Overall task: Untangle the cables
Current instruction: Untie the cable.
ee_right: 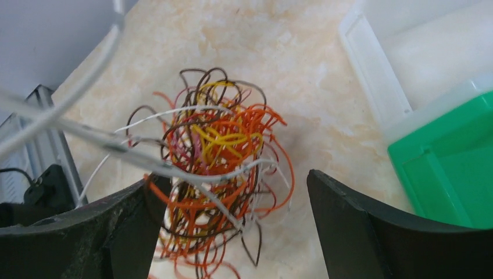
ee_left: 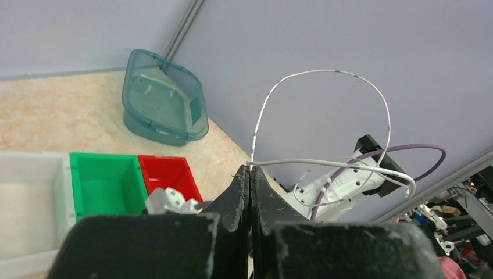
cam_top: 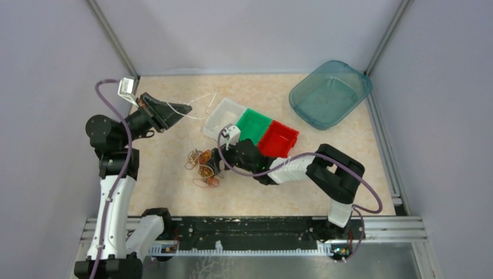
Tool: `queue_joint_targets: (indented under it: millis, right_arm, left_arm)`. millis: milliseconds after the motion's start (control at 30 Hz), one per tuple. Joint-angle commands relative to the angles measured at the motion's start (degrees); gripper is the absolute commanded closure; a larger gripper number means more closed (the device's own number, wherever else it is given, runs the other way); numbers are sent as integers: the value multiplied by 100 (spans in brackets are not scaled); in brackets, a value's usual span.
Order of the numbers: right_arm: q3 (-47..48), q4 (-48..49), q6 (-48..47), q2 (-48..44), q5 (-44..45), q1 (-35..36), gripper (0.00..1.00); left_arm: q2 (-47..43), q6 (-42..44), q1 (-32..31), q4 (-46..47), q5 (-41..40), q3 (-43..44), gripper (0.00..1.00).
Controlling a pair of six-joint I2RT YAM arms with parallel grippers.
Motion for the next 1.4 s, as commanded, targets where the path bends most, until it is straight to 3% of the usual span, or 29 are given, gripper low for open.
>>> queue_joint_targets:
  millis: [0,233,433,800,967,1100,1233,1367]
  right_arm:
    - [573,332,-210,276,670,242,12]
    - [776,-58,-606,726,1081,400,16]
    - [385,-140,-779,775,1681,471,21]
    - [-424,236,-839,214,2180,498,27]
    - [-1047,606,-775,-971,1906,498,20]
    - [-960,639,-646,-1614,1671,503,12]
    - [-483,703,-542,-1551,1461,498,9]
    - [225,529,-546,-924,1576,503,9]
  left_arm:
    - [62,-81,37,277,35,541,100]
    - [130,-29,35,294,-19,975,100]
    - [270,284,33,103,-246,1573,100]
    - [594,1051,35,-682,-725,2698,100]
    - [543,1211,36,-858,-541,2350,100]
    - [452,887,35,-550,-477,1877,100]
    - [384,713,31,-401,-435,1669,100]
    - [333,688,36,-422,-451,1599,100]
